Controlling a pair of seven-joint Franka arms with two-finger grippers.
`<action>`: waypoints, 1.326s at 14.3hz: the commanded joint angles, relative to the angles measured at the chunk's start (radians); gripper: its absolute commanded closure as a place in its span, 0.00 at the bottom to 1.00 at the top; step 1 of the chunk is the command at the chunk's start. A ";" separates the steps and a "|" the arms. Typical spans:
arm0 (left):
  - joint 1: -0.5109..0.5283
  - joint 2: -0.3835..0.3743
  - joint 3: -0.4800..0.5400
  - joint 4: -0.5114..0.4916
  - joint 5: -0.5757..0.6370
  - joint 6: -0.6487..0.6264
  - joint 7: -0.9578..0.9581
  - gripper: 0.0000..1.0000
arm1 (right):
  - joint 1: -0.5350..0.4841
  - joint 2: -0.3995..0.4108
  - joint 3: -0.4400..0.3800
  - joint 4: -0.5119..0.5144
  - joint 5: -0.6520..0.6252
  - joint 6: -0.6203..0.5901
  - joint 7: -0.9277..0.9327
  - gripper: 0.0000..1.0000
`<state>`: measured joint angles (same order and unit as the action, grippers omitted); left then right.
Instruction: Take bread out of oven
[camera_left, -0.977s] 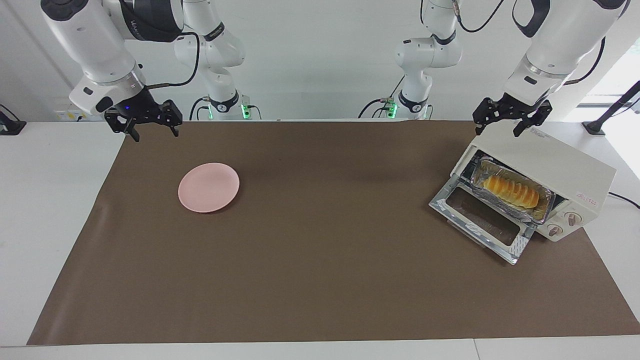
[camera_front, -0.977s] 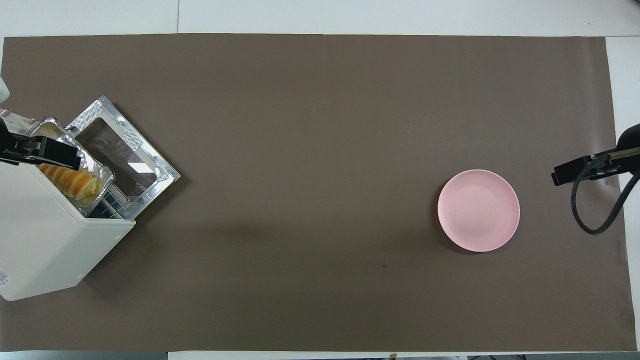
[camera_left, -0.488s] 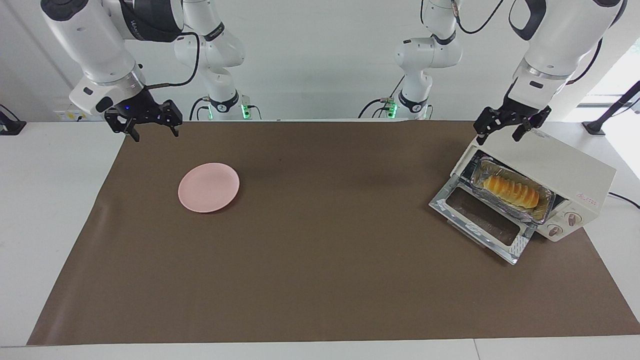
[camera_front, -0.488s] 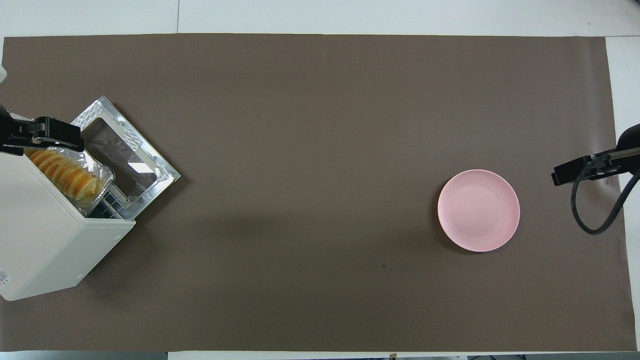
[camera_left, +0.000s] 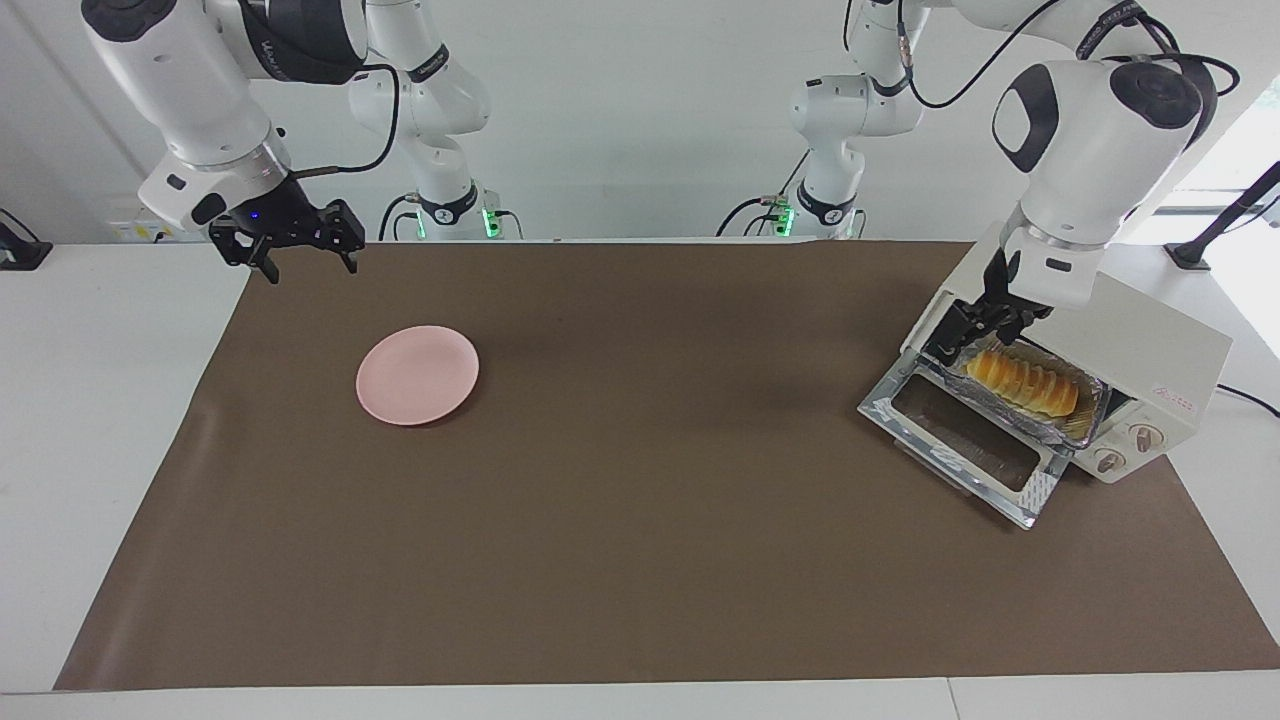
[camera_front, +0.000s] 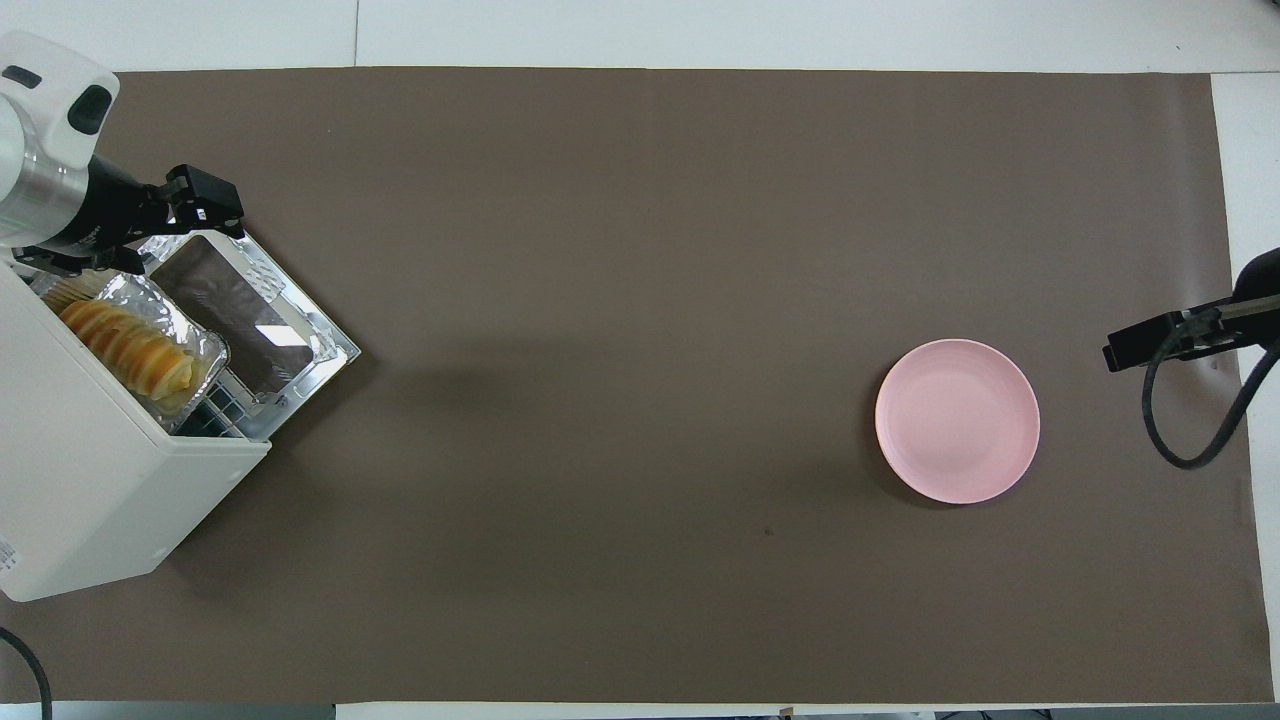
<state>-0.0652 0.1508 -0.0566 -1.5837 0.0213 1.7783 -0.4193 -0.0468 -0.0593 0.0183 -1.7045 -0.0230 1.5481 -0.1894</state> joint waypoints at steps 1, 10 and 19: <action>-0.011 0.071 0.008 0.046 0.028 0.018 -0.096 0.00 | -0.013 -0.014 0.008 -0.014 -0.006 -0.006 -0.015 0.00; 0.031 0.130 0.017 -0.050 0.152 0.116 -0.273 0.00 | -0.013 -0.014 0.008 -0.014 -0.006 -0.006 -0.015 0.00; 0.113 0.082 0.024 -0.269 0.164 0.337 -0.276 0.00 | -0.013 -0.014 0.008 -0.014 -0.006 -0.006 -0.015 0.00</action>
<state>0.0325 0.2737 -0.0286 -1.7869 0.1599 2.0712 -0.6784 -0.0468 -0.0593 0.0183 -1.7045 -0.0230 1.5481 -0.1894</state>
